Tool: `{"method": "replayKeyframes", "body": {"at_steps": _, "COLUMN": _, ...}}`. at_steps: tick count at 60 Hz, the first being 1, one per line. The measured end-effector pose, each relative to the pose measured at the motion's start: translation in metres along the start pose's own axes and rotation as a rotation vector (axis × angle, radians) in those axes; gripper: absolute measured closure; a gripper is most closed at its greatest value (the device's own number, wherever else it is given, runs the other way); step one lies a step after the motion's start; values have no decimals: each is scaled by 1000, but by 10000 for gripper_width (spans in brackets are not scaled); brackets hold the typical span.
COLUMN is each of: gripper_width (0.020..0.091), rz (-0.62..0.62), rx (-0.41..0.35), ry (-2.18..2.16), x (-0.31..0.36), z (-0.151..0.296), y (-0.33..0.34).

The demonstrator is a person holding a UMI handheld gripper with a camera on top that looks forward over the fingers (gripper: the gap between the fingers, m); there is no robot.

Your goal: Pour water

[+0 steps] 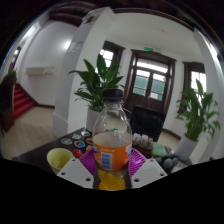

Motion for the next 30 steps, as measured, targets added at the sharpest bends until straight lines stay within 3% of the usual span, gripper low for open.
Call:
{"method": "replayKeyframes", "body": {"at_steps": 22, "gripper_width": 730, "rz": 42, "rx": -72, "ry": -262, "x": -1, "z": -47, "y": 4}}
{"method": "replayKeyframes", "body": {"at_steps": 24, "gripper_width": 693, "rz": 49, "rx": -66, "ry": -265, "x": 3, "z": -54, "y": 2}}
{"method": "replayKeyframes", "body": {"at_steps": 25, "gripper_width": 730, "rz": 43, "rx": -95, "ry": -261, "x": 2, "z": -50, "y": 5}}
{"method": "replayKeyframes", "body": {"at_steps": 30, "gripper_width": 728, "rz": 25, "rx": -102, "ry": -238, "x": 4, "z": -51, "y": 7}}
Point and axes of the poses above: the point between the fingertips, and its own axes, seen from behind it with the camera up: x to the left, z up, y backward, against the way the camera looks, the point moved 1 cm from there along y, backward, against the way the camera looks, and after that the axes turned 7 degrees about y, right-handed, at the moved point
